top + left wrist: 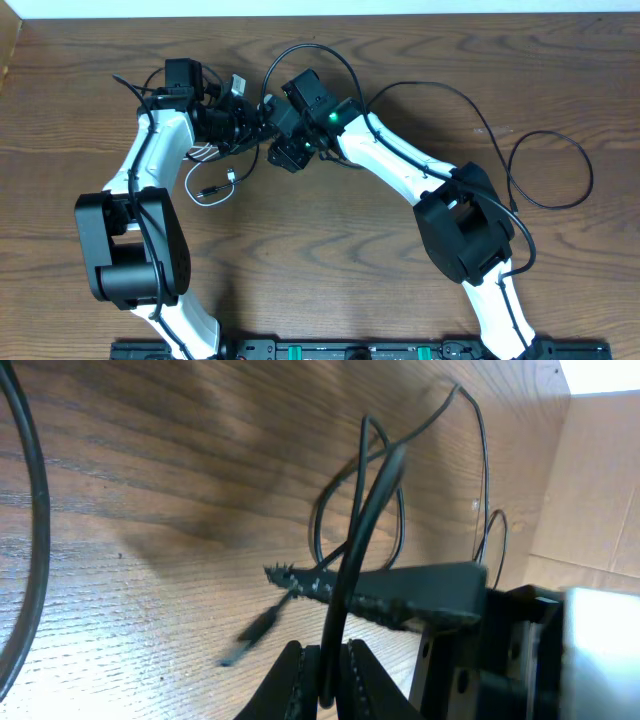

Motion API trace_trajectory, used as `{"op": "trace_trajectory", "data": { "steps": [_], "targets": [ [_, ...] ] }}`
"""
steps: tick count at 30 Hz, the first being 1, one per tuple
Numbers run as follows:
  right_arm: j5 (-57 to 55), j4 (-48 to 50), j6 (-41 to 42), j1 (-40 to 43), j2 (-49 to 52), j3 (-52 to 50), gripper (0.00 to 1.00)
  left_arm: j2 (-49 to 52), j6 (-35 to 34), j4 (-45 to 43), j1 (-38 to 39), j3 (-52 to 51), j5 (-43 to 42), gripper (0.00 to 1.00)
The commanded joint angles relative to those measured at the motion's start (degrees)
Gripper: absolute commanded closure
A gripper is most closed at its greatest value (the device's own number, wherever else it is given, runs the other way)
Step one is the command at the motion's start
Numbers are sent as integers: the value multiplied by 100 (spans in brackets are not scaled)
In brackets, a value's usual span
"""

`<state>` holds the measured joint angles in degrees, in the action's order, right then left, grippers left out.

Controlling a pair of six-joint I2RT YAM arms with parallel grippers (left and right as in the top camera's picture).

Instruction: Untangle cables

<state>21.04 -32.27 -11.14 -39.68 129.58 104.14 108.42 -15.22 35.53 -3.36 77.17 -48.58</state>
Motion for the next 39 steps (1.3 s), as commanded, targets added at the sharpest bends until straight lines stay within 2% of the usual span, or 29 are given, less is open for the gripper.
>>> {"op": "trace_trajectory", "data": {
  "steps": [1,4,5,6,8,9,12,16,18,28,39],
  "targets": [
    [33,138,-201,-37,-199,76,38,-85,-2,0,-4,31,-175,86],
    [31,208,-199,-39,-199,76,41,-85,-2,-2,-4,31,-175,87],
    [31,203,-199,-39,-199,76,49,-85,-2,-2,-4,31,-173,86],
    [31,197,-199,-39,-199,76,69,-83,-2,-2,-4,31,-162,86],
    [31,157,-199,-31,-199,76,96,-85,-4,-2,-4,31,-81,86],
    [31,90,-197,-7,-199,76,99,-85,-7,-2,-4,31,70,86],
    [-24,-22,-197,28,-199,76,99,-85,-9,-2,-4,31,302,86],
    [-927,-116,39,144,-199,76,99,-83,-9,-11,-4,31,302,33],
    [-1287,-173,46,216,-199,76,99,-85,-9,-13,-4,31,348,28],
    [-2260,-1062,37,966,-197,74,99,-85,-11,-11,-4,31,579,26],
    [-2262,-1471,39,2114,-197,-236,99,-83,-11,-9,-4,31,581,26]
  ]
}}
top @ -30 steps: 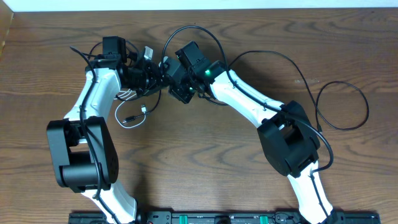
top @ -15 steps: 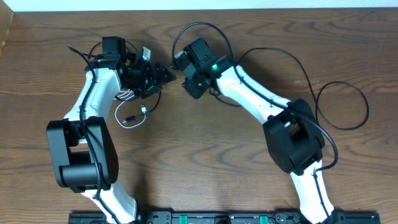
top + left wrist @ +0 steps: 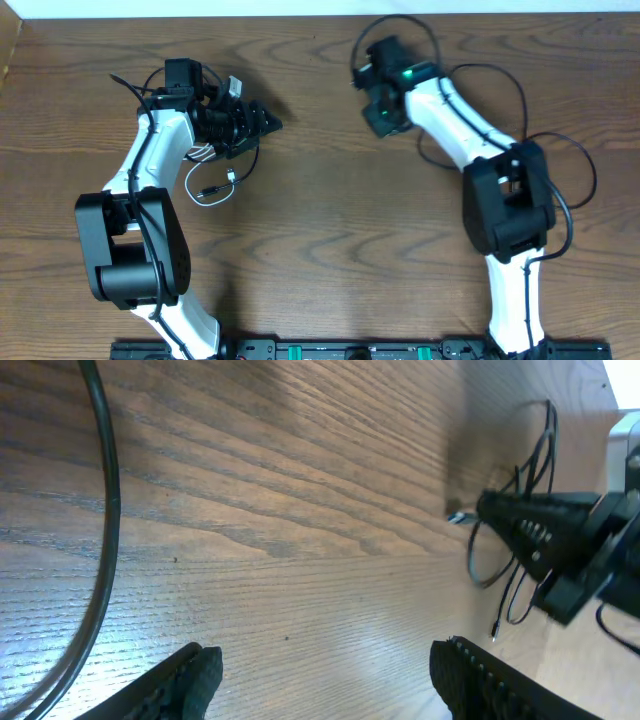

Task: Untangle cables
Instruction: 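Move the right gripper to the far right edge of the table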

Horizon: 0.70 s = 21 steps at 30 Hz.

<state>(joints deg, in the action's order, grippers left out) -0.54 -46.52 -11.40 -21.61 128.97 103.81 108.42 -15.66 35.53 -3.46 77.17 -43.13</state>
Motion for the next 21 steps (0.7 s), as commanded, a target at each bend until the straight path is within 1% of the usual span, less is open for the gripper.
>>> {"op": "trace_trajectory", "data": {
  "steps": [1,8,13,18,19,21],
  "targets": [
    [-105,-61,66,411,-133,-267,99,-85,33,-9,7,31,37,26],
    [-127,-44,63,1244,-136,-933,99,-85,35,-9,7,31,37,26],
    [-590,39,66,1947,-136,-1370,99,-85,33,-9,7,31,37,26],
    [-623,188,74,2605,-136,-1718,97,-83,33,-9,7,31,37,26],
    [-636,229,131,2730,-136,-1781,96,-85,35,-9,7,31,37,26],
    [-645,374,299,3005,-136,-1943,96,-85,33,-9,7,31,39,26]
  ]
}}
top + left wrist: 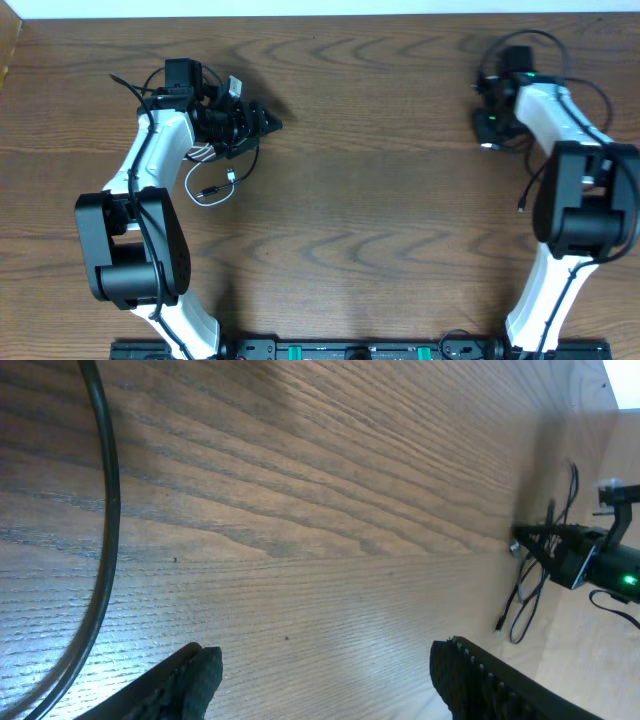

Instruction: Untangle cables

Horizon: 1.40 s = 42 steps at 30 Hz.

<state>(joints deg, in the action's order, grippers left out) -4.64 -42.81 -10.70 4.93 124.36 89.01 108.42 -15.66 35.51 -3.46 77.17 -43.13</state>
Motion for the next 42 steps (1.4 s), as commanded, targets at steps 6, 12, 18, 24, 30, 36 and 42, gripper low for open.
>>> {"op": "trace_trajectory", "data": {
  "steps": [6,12,18,24,30,36,42],
  "targets": [
    [-164,450,487,1062,326,-859,67,-85,35,-7,7,31,37,26],
    [247,874,483,1259,326,-870,6,-83,33,-4,7,31,214,26],
    [245,-46,597,1189,-138,90,1,-85,33,-2,7,31,227,26],
    [245,57,595,1191,-387,321,1,-85,35,-2,7,31,232,25],
    [243,57,595,1191,-372,313,1,-85,33,-2,7,31,466,18],
    [245,55,595,1191,-372,313,1,-85,33,0,7,31,527,2],
    [245,57,595,1191,-372,313,1,-85,31,-46,7,31,516,2]
  ]
}}
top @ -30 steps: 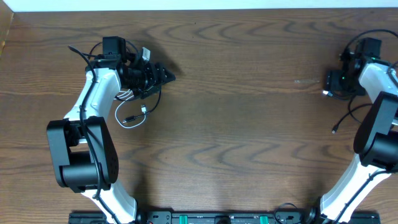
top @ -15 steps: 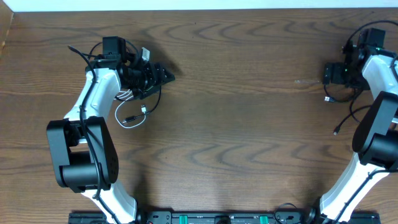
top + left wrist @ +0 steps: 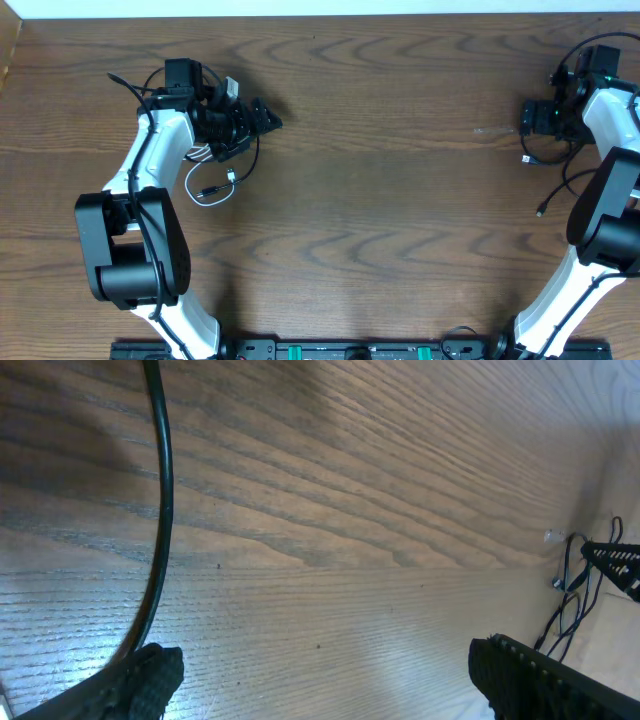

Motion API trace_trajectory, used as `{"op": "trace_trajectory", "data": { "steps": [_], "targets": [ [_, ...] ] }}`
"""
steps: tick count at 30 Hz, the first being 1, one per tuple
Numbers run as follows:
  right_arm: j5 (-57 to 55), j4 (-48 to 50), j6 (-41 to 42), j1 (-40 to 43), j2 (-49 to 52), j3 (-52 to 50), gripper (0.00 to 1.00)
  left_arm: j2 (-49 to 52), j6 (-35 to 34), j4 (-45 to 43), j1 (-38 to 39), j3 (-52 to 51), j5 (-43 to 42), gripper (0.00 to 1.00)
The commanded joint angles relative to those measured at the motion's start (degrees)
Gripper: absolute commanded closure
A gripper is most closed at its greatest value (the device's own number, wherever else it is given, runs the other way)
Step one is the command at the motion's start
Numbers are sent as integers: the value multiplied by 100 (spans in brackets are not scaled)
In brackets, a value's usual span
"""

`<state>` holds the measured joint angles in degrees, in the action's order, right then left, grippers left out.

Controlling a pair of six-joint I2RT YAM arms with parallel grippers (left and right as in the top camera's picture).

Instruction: Untangle cables

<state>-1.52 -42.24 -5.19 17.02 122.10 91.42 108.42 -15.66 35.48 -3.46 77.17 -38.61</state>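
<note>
My left gripper [image 3: 268,114] hovers open over the upper left of the wooden table [image 3: 380,220], with nothing between its fingers [image 3: 140,678]. A short black cable [image 3: 212,187] with a light plug lies curled just below it, and a strand of it [image 3: 160,510] crosses the left wrist view. At the far right edge, my right gripper [image 3: 533,115] is shut on a long black cable [image 3: 560,165], whose loops hang around the arm and whose free end [image 3: 543,209] trails onto the table. That gripper also shows small in the left wrist view [image 3: 612,556].
A cardboard wall [image 3: 8,45] borders the table on the left. A pale wall runs along the table's far edge [image 3: 320,8]. My two arm bases [image 3: 130,250] stand at the front left and front right.
My right gripper has moved further right with the black cable, from about the upper right to the table's right edge. The left gripper stays open in place, tilted slightly.
At first both grippers met at the upper left, the left one shut on a black cable among crossed strands. Then the left gripper was open and the right one held the long cable at top centre. The right then stood farther right at each moment, the cables apart.
</note>
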Motion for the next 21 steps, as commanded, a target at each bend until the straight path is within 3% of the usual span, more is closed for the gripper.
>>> {"op": "trace_trajectory", "data": {
  "steps": [1,21],
  "targets": [
    [-70,0,44,-17,-146,72,1,-85,31,-63,7,31,37,2],
    [-70,0,44,-17,-146,72,1,-85,33,-201,7,31,33,2]
  ]
}}
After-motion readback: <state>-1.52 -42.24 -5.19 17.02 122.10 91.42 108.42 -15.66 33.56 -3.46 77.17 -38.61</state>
